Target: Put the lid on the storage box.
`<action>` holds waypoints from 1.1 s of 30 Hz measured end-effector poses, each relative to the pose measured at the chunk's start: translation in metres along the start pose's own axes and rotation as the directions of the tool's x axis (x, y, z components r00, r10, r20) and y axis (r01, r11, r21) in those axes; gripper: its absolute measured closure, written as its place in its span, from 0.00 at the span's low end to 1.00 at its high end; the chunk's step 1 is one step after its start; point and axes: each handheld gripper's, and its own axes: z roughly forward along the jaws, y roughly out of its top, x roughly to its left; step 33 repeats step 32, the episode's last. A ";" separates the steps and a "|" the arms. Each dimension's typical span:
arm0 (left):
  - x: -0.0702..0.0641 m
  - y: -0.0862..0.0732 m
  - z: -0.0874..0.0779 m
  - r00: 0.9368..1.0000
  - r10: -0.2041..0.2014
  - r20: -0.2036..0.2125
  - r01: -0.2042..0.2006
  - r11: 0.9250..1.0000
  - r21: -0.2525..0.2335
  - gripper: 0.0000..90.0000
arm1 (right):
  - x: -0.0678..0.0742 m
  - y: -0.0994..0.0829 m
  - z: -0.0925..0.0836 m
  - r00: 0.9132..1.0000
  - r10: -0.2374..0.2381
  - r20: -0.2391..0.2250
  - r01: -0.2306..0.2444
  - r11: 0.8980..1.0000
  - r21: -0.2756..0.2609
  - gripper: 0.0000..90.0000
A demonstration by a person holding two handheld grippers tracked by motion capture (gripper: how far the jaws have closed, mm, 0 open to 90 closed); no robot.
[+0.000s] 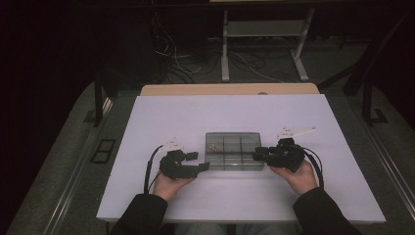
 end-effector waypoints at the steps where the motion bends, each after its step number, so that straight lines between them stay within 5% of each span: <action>1: 0.000 -0.001 -0.002 1.000 -0.006 0.005 0.006 1.000 -0.003 0.31 | 0.001 -0.001 -0.001 1.000 0.004 0.008 -0.004 1.000 -0.001 0.62; 16: -0.008 -0.012 -0.018 0.999 -0.017 0.042 0.017 1.000 0.003 0.06 | 0.006 -0.026 -0.025 0.993 0.055 0.100 -0.053 0.998 -0.026 0.01; 20: -0.011 -0.018 -0.021 0.999 -0.006 0.042 0.004 0.999 0.040 0.00 | 0.005 -0.036 -0.034 0.995 0.056 0.079 -0.055 0.998 -0.025 0.00; 33: -0.010 -0.030 -0.033 1.000 -0.012 0.022 0.011 0.999 0.031 0.00 | 0.006 -0.063 -0.050 0.996 0.075 0.052 -0.074 0.997 -0.006 0.00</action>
